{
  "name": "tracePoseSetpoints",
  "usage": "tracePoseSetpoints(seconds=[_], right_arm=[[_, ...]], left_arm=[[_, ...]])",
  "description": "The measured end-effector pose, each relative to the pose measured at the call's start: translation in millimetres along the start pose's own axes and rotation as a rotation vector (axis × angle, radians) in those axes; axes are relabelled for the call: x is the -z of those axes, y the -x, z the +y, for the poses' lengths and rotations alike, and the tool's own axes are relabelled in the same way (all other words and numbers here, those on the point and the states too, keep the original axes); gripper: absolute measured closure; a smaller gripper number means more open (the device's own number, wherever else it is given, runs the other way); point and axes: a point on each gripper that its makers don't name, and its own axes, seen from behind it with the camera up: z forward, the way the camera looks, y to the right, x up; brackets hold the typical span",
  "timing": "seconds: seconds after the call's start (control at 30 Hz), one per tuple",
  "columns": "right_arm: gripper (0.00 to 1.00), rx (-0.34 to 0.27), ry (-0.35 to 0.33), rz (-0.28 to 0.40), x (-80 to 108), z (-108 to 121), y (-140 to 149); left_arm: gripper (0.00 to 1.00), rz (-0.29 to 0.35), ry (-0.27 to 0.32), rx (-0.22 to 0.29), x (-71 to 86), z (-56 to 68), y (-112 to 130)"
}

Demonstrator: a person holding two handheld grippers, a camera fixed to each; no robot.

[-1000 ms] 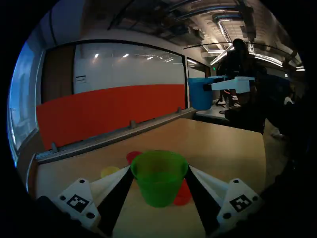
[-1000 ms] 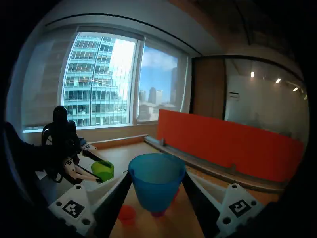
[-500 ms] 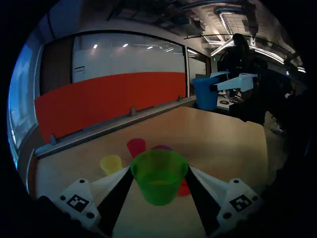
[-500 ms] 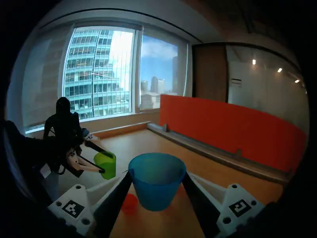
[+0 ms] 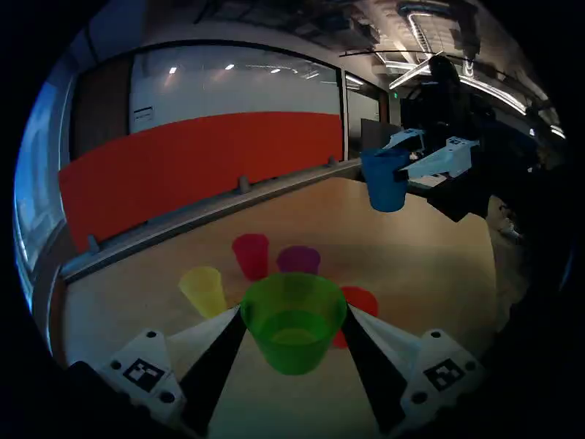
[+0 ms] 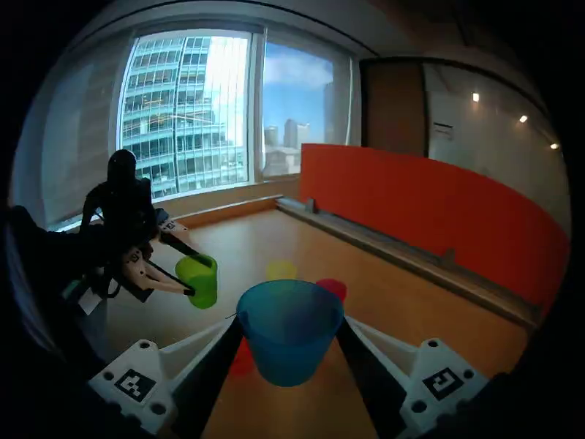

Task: Pour water

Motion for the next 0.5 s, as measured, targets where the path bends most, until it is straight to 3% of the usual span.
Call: tracePoseSetpoints(seconds=[0.5], right_arm=[[0.09,0.027,-0.008,-0.109,-14.9,3,40]], left_arm=[[0.13,-0.083,0.008,-0.001,-7.5,-1.7,24]])
